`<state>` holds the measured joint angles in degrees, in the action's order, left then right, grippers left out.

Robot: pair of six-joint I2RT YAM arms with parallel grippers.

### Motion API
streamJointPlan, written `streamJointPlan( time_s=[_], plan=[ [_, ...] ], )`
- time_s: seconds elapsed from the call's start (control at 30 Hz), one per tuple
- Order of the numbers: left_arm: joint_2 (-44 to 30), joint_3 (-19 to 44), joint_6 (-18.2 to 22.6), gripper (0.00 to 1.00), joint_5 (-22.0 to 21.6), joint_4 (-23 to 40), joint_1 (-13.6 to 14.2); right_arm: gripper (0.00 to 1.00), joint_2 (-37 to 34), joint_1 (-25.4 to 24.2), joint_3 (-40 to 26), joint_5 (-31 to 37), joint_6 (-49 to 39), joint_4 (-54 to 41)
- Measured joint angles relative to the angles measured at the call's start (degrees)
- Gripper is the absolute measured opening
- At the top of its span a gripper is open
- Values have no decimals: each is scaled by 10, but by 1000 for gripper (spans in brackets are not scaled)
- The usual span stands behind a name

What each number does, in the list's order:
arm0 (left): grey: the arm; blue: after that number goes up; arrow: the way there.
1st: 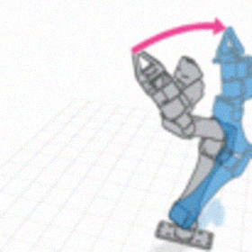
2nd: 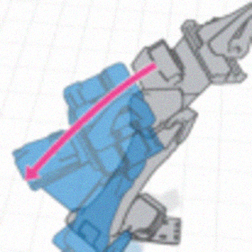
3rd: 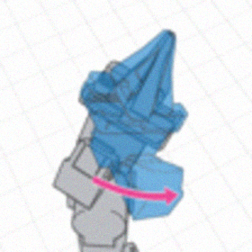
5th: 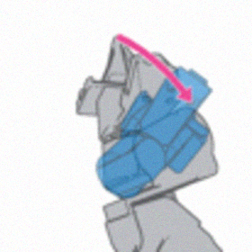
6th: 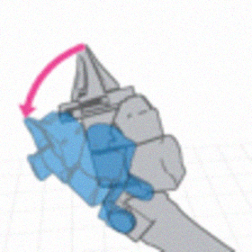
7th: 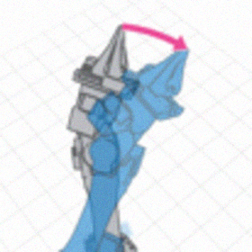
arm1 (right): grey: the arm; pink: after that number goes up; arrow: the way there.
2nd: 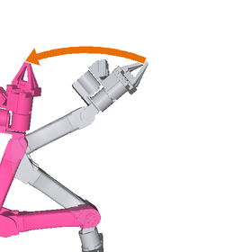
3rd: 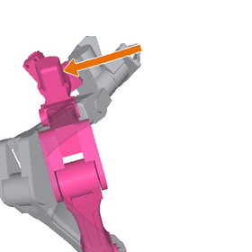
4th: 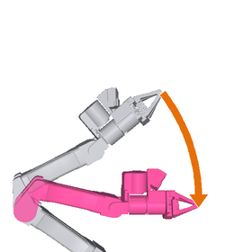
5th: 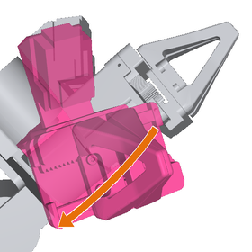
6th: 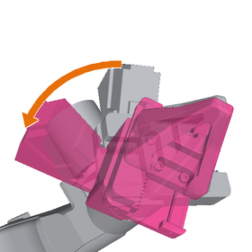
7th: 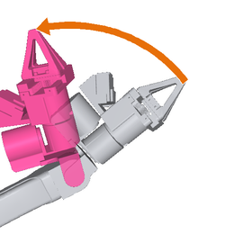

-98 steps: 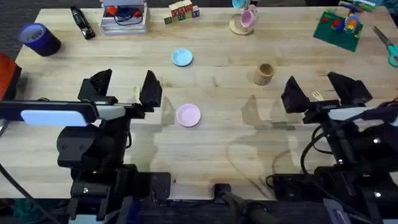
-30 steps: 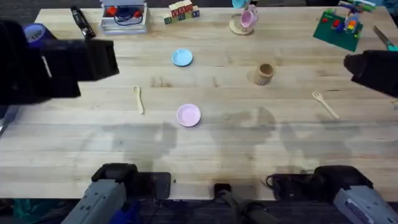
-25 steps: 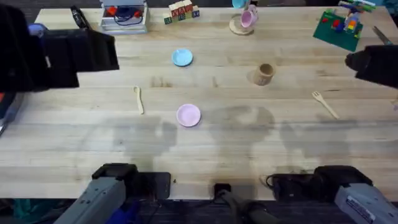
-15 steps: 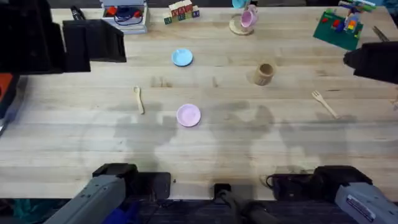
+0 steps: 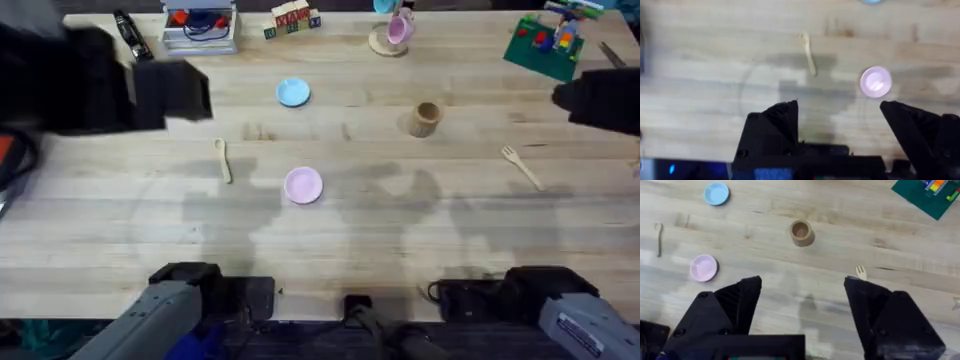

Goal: Pick up a utensil and set it on the pink plate, then put the other utensil in the container.

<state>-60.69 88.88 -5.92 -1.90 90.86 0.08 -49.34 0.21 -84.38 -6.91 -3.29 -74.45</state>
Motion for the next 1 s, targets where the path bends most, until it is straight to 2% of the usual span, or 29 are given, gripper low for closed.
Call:
streamJointPlan(
  time_s=[0.23, 0.57, 0.7, 1.0],
  plan=[
    [-11, -137, -36, 993, -10, -91, 0, 996, 0, 0, 0, 0, -1, -13],
    [-12, -308, -47, 993, -10, -271, 0, 996, 0, 0, 0, 0, -1, -13],
    [-34, -341, -48, 993, -10, -307, 0, 996, 0, 0, 0, 0, -1, -13],
    [-144, -345, -48, 993, -10, -350, 0, 996, 0, 0, 0, 0, -1, -13]
  ],
)
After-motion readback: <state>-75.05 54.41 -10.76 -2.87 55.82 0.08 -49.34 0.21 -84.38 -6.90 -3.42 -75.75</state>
